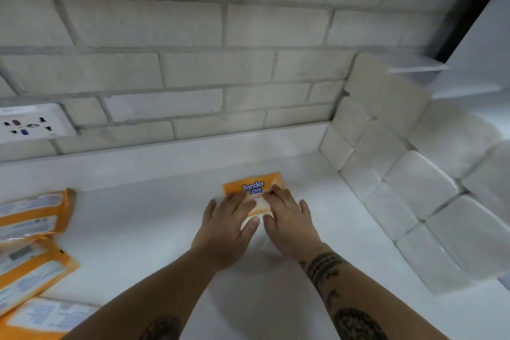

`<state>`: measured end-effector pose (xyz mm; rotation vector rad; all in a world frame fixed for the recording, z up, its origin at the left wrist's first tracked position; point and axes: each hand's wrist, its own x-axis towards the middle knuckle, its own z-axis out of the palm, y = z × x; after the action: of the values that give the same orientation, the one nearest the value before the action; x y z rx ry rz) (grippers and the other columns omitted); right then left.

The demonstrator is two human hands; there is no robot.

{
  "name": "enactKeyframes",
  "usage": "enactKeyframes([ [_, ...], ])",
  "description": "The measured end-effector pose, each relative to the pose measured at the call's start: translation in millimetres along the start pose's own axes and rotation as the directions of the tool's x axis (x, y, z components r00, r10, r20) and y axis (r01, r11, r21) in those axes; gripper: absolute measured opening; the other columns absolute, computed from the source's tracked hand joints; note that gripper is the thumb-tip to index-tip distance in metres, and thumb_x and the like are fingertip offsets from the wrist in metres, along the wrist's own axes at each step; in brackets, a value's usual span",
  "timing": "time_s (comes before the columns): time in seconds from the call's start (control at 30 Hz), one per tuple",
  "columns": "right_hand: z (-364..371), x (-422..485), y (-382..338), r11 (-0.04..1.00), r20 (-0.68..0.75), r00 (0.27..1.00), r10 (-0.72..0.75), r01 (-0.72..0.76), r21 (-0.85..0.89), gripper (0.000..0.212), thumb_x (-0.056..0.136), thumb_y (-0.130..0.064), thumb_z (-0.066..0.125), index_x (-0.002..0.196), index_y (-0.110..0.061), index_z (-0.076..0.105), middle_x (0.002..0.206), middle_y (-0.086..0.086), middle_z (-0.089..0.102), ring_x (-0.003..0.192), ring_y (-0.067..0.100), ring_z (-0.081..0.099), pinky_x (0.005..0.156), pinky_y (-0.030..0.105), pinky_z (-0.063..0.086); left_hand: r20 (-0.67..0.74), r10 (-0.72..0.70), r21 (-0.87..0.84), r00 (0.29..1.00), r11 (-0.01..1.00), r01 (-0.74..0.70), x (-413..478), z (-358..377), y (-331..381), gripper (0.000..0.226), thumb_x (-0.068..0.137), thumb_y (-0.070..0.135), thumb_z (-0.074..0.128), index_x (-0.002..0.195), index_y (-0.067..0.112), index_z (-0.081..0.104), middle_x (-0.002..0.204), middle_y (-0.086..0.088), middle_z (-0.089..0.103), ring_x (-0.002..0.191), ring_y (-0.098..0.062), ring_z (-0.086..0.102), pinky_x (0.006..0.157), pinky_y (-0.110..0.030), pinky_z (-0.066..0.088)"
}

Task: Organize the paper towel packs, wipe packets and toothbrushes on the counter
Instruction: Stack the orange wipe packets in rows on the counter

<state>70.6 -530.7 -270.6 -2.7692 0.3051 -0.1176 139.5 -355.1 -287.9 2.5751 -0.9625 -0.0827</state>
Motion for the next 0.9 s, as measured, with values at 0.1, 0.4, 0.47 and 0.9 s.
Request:
enactKeyframes([
  [0.1, 7, 22, 0, 1.000, 0.034, 0.999, -0.002, 0.002, -0.022, 0.057, 0.101, -0.039, 0.044, 0.155, -0.032, 0.028, 0.166, -0.014, 0.016, 0.154, 0.010, 0.011, 0.124, 0.057, 0.011, -0.008, -0.014, 0.023, 1.000, 1.000, 0.014, 17, -3, -11, 0.068, 0.093, 0.064, 0.009, 0.150, 0.040, 0.036, 0.167, 0.014, 0.021, 0.155, -0.006, 0.010, 0.124, -0.048, 0.007],
  [0.4, 11, 57, -3, 0.999, 0.089, 0.996, -0.027, 0.030, -0.040, 0.057, 0.103, -0.045, 0.035, 0.157, -0.031, 0.024, 0.170, -0.010, 0.009, 0.157, 0.014, 0.004, 0.122, 0.063, 0.005, -0.070, -0.058, 0.018, 0.996, 0.998, 0.060, 41, -5, -26, 0.066, 0.095, 0.061, 0.006, 0.145, 0.037, 0.042, 0.164, 0.012, 0.028, 0.154, -0.007, 0.015, 0.122, -0.054, 0.014],
  [0.47, 11, 57, -3, 0.999, 0.094, 0.995, -0.023, 0.027, -0.040, 0.058, 0.104, -0.043, 0.039, 0.158, -0.031, 0.022, 0.170, -0.010, 0.008, 0.158, 0.015, 0.004, 0.122, 0.063, 0.005, -0.070, -0.063, 0.012, 0.996, 0.998, 0.064, 43, -5, -26, 0.067, 0.094, 0.060, 0.005, 0.145, 0.037, 0.043, 0.164, 0.011, 0.028, 0.154, -0.009, 0.015, 0.122, -0.054, 0.014],
  [0.9, 11, 31, -3, 0.999, -0.061, 0.998, -0.012, 0.010, -0.038, 0.071, 0.100, -0.047, 0.042, 0.162, -0.032, 0.011, 0.172, 0.000, -0.001, 0.158, 0.032, -0.004, 0.122, 0.055, 0.017, -0.095, -0.132, -0.215, 0.987, 0.971, 0.110, 18, -17, -29, 0.083, 0.089, 0.063, 0.026, 0.161, 0.022, 0.027, 0.170, -0.005, 0.017, 0.155, -0.029, 0.017, 0.126, -0.044, 0.015],
])
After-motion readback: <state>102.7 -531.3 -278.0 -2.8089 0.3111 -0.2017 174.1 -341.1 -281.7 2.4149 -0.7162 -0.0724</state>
